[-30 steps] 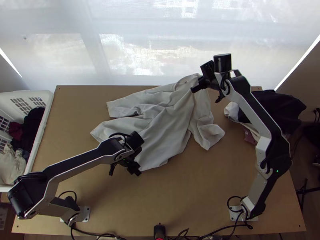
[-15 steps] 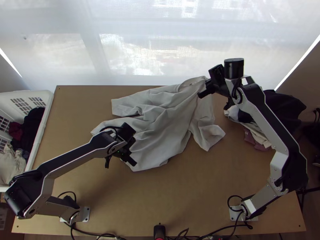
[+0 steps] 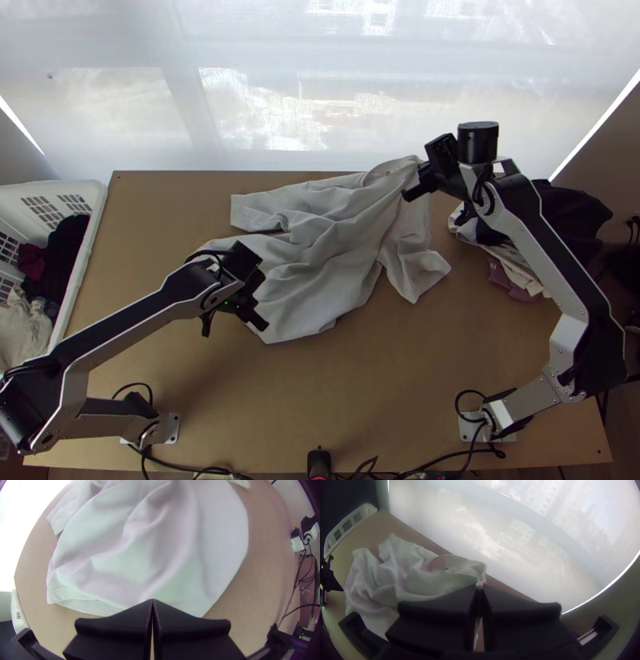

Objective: Fold the t-shirt

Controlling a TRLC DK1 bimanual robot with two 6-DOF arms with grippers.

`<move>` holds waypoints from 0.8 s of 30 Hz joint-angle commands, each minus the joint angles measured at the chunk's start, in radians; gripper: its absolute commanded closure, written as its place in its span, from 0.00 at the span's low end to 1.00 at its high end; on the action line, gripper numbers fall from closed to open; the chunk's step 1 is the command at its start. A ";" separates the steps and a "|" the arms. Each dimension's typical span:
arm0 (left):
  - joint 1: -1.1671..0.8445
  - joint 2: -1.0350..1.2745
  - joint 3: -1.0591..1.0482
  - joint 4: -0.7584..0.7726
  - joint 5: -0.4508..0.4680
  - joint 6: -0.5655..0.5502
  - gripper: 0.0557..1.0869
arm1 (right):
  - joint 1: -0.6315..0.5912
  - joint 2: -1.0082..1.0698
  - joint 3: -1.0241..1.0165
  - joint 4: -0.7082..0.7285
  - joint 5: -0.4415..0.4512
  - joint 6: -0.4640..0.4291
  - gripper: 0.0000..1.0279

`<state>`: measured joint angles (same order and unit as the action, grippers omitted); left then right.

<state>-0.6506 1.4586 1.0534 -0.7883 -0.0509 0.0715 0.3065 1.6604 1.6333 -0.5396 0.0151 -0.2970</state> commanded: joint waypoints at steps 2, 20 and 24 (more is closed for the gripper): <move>-0.107 -0.024 0.033 -0.026 0.019 0.007 0.91 | 0.009 0.009 -0.023 0.010 0.000 -0.005 0.97; -0.150 0.124 0.083 0.144 -0.020 0.134 0.27 | 0.026 0.022 -0.029 0.035 0.000 -0.005 0.97; -0.147 0.181 0.086 0.164 -0.021 0.143 0.27 | 0.026 0.021 -0.032 0.033 0.000 -0.007 0.97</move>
<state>-0.7921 1.5570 1.1313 -0.6559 -0.0685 0.1955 0.3321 1.6817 1.6070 -0.5076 0.0151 -0.3031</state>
